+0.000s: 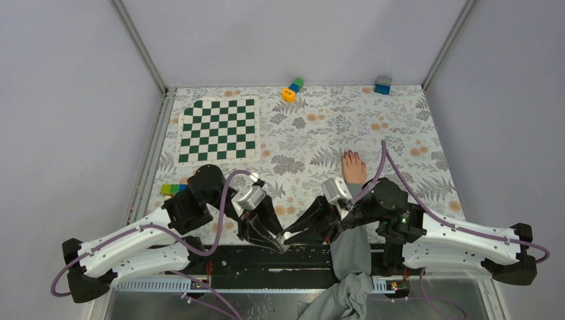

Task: Paint the nails
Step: Screw the nail polish bottle.

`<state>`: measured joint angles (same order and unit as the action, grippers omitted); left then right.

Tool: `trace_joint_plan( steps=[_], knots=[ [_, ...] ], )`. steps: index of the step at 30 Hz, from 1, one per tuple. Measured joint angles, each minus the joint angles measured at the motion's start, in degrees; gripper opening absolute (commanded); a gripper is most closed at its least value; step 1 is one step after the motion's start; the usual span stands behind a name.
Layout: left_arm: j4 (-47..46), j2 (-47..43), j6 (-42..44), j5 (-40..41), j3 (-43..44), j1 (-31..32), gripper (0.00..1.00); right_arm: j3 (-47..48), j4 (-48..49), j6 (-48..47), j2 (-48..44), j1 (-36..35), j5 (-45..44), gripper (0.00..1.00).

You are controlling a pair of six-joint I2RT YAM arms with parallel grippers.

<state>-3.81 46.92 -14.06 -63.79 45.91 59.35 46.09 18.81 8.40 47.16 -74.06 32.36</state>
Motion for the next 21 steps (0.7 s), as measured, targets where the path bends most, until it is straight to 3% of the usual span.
trace_joint_plan(
  steps=[6,14,21],
  knots=[
    [2.3,-2.5,1.9,6.2,0.0,-0.3,0.00,-0.1,-0.5,0.2,-0.8,0.0,-5.2,0.00],
    [7.9,-6.4,4.9,23.8,-0.4,-0.8,0.00,0.0,-3.6,3.6,-0.9,0.8,-19.6,0.00],
    [14.7,-8.0,5.5,40.3,-0.6,-1.2,0.00,4.0,-8.7,8.4,5.2,1.9,-32.0,0.00]
  ],
)
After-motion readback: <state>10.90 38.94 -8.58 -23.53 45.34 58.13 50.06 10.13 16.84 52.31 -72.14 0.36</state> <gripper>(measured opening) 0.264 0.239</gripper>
